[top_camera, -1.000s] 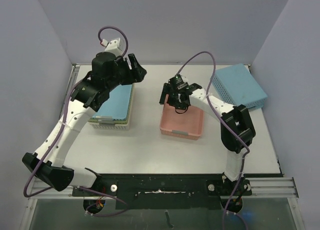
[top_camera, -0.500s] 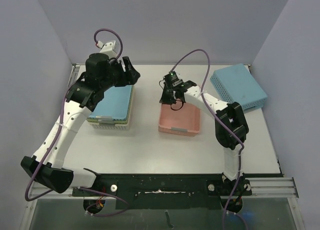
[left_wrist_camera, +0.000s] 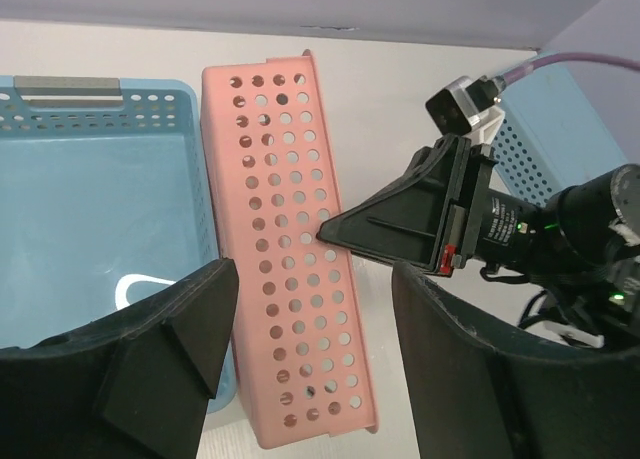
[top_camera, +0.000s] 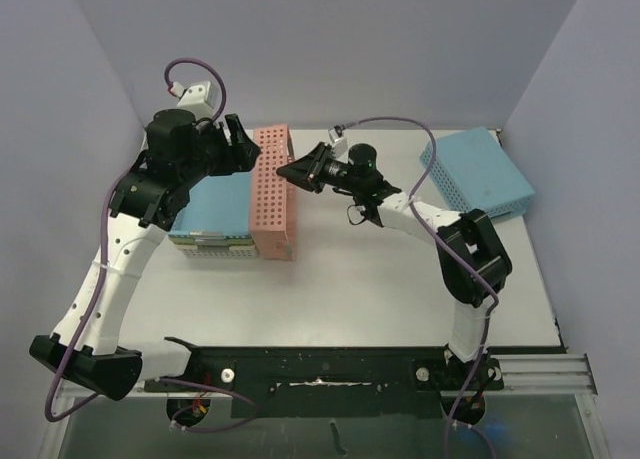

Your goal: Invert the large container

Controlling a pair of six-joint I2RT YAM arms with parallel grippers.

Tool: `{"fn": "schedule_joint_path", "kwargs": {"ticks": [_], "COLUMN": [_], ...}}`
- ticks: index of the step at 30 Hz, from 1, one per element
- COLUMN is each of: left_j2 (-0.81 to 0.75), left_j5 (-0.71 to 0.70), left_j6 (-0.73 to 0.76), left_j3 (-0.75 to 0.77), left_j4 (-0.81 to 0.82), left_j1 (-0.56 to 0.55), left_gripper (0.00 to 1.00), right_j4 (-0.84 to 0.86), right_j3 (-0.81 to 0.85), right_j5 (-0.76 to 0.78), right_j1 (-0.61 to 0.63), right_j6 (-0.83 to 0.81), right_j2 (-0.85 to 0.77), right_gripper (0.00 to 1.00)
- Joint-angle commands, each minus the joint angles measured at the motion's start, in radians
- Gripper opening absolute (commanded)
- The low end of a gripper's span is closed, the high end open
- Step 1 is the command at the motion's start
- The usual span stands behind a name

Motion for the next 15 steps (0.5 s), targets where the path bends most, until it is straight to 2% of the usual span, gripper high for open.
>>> {"fn": "schedule_joint_path", "kwargs": {"ticks": [1, 3, 5, 12, 15], "left_j2": [-0.031, -0.022, -0.013, 0.009, 0.016], "left_j5": [-0.010, 0.011, 0.025, 0.049, 0.054], "left_j6": [0.022, 0.017, 0.014, 0.010, 0.008], "left_j3": [0.031, 0.030, 0.027, 0.026, 0.021], "left_j4": [0.026, 0.032, 0.036, 0.046, 0.054], "left_j1": [0.012, 0.014, 0.015, 0.019, 0.019], "left_gripper": [0.62, 0.62, 0.62, 0.62, 0.61], "right_j4": [0.762, 0.909, 0.975, 0.966, 0.913], "right_j3": [-0.111, -0.164, -0.219, -0.443, -0.536], "right_j5": [-0.144, -0.133, -0.130, -0.147, -0.165], "right_j1": [-0.032, -0.046, -0.062, -0.146, -0.187], "right_j6": [0.413, 0.491, 0.519, 0.464, 0.427], "right_j2": [0.088, 0.129, 0.146, 0.054, 0.013], "right_gripper": [0.00, 0.00, 0.00, 0.01, 0.07]}}
